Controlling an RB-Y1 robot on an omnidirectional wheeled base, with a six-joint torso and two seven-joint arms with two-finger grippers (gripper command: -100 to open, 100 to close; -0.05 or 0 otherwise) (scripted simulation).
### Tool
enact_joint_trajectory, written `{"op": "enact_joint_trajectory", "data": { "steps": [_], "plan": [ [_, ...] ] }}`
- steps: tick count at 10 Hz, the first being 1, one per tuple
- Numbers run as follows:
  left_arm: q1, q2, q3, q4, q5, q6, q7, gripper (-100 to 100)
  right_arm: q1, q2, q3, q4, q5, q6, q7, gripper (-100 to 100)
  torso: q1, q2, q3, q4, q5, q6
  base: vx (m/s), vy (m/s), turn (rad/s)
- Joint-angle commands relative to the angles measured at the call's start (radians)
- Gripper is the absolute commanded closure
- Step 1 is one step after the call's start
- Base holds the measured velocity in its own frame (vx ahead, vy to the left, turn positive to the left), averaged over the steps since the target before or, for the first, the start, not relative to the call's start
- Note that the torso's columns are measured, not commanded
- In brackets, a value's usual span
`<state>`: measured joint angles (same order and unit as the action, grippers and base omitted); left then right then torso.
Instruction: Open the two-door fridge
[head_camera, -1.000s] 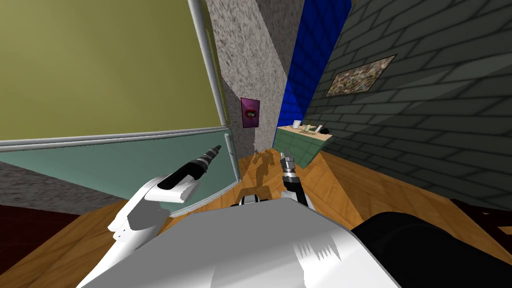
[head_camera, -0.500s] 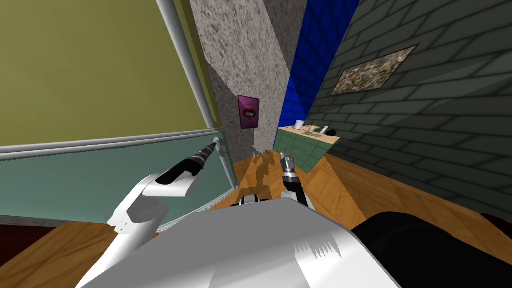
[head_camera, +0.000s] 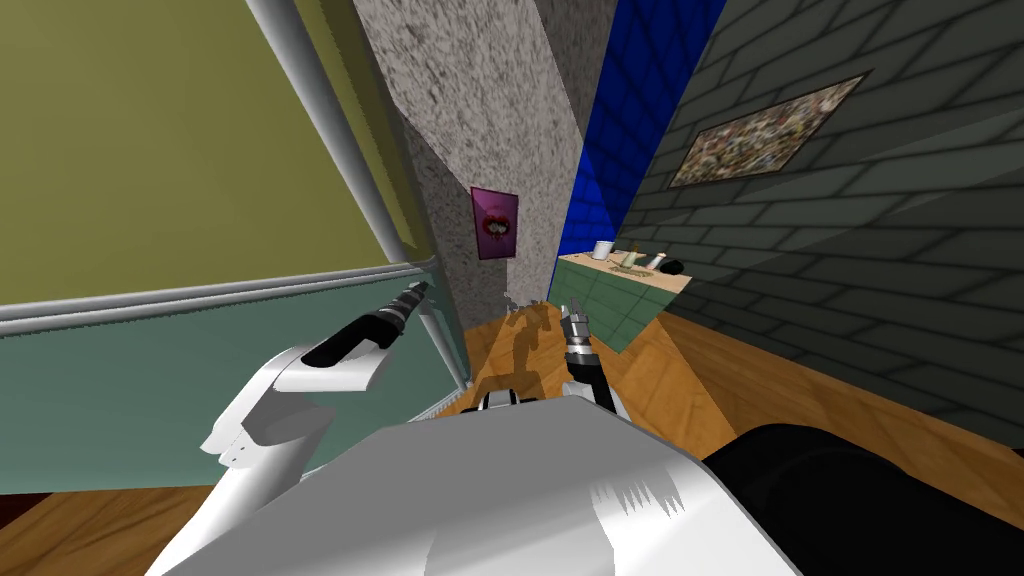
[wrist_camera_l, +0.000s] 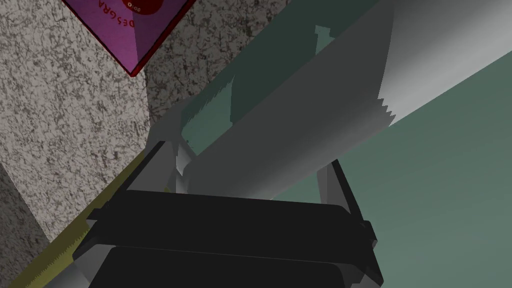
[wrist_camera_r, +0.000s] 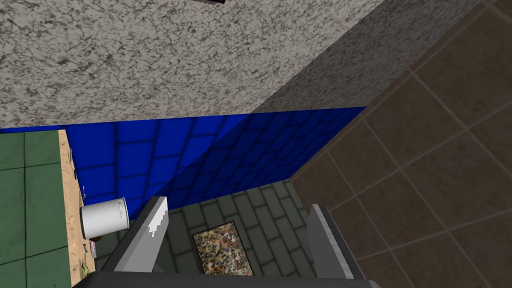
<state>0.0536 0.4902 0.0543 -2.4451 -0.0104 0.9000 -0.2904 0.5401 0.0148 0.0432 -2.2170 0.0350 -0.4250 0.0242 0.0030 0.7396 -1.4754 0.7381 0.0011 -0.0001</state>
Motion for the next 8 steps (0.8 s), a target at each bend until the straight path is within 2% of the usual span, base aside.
{"op": "enact_joint_trajectory", "data": {
  "steps": [1, 2, 8],
  "plan": [
    [0.008, 0.014, -0.033, -0.034, 0.026, -0.007, -0.009, 100, 0.0, 0.0, 0.0, 0.0, 0.0, 0.0, 0.0, 0, -0.002, 0.002, 0.002, 0.001, 0.0, 0.0, -0.175, 0.101, -0.076],
    [0.008, 0.014, -0.033, -0.034, 0.026, -0.007, -0.009, 100, -0.001, 0.0, 0.0, 0.0, 0.0, 0.0, 0.0, 0, 0.0, 0.009, 0.006, 0.001, 0.001, 0.004, -0.265, 0.133, -0.104],
    [0.033, 0.054, -0.131, -0.136, 0.103, -0.026, -0.034, 100, -0.001, 0.0, 0.0, 0.0, 0.0, 0.0, 0.0, 0, 0.003, 0.004, 0.003, 0.004, 0.0, -0.005, -0.346, 0.124, -0.073]
  ]
}}
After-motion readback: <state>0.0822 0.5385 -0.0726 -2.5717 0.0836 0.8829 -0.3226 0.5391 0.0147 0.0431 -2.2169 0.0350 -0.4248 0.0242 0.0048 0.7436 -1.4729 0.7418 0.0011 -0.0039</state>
